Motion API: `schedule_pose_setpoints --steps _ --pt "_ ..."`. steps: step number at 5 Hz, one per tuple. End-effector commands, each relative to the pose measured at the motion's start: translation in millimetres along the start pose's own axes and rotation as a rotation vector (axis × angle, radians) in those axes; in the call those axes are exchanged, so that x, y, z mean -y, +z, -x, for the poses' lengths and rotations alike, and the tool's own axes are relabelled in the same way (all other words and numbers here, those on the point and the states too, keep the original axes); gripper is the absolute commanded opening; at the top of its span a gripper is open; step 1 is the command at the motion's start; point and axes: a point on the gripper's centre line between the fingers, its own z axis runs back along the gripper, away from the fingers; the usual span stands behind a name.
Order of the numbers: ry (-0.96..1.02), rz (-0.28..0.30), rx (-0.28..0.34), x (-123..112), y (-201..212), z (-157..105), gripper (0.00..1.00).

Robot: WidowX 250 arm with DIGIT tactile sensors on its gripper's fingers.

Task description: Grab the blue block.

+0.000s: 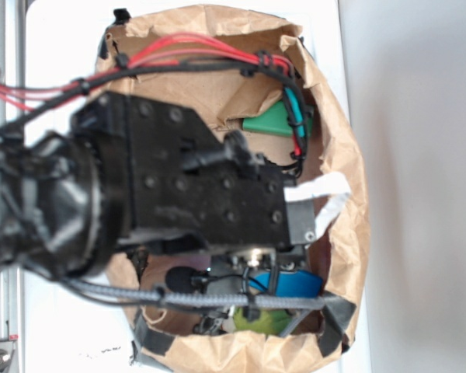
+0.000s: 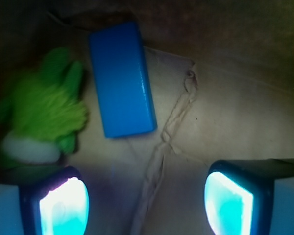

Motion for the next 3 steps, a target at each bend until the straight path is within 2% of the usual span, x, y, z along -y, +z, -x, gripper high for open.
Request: schedule_pose_setpoints --steps 1,3 --pt "-0.006 0.033 0.086 19 -15 -24 1.00" --pt "-0.032 0.168 0.073 39 -17 -24 1.00"
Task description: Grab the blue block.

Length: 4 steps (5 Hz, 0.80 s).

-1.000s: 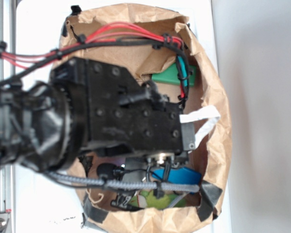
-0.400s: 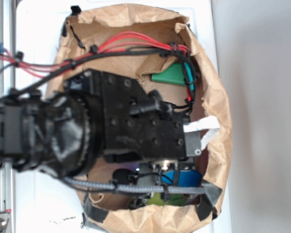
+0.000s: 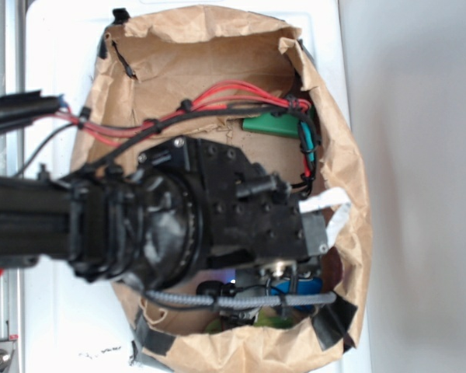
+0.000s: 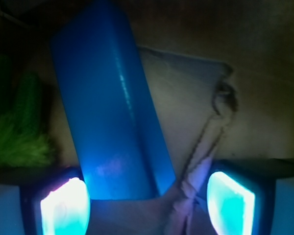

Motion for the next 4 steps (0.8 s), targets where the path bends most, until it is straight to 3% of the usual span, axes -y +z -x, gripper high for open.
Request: schedule_pose_setpoints --steps 1,2,4 --pt "-0.083 0.097 0.062 29 16 -12 1.00" --pt "-0.089 0.120 0.081 30 21 -17 1.00" --pt "-0.258 -0.010 0.164 51 -4 -21 1.00"
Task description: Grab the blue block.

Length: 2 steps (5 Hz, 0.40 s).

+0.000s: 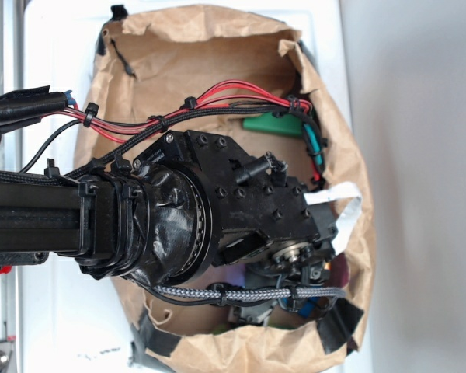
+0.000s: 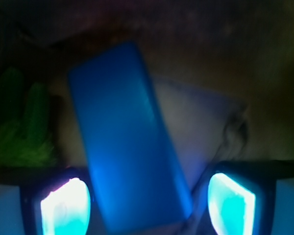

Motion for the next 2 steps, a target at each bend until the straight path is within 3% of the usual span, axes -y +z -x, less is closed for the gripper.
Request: schedule_pose_setpoints --steps 1,2 --pt "-0.192 -0.063 0.072 40.8 -7.6 -14.8 1.00" --pt "-0.211 -0.079 0.013 40.9 -15.2 -10.5 1.00"
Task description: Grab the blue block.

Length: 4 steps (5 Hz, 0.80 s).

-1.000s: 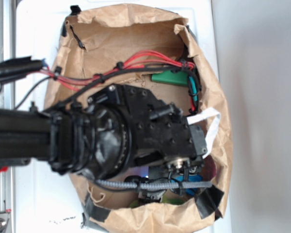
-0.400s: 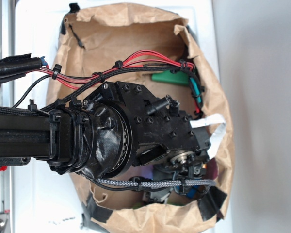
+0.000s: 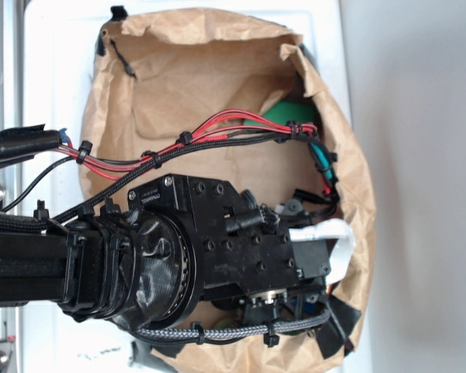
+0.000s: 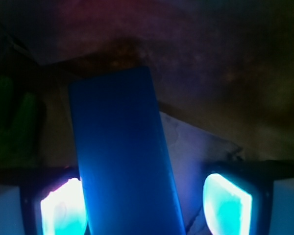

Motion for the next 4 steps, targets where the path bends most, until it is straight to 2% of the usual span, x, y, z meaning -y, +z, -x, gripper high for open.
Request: schedule_pose_setpoints --steps 1,2,4 --pt "-0.063 0.051 -0.050 29 -3 -8 0.00" --pt "-0.044 0.065 -0.050 21 -1 -9 0.00" --pt "-0.002 0.029 -0.043 10 8 -10 0.00"
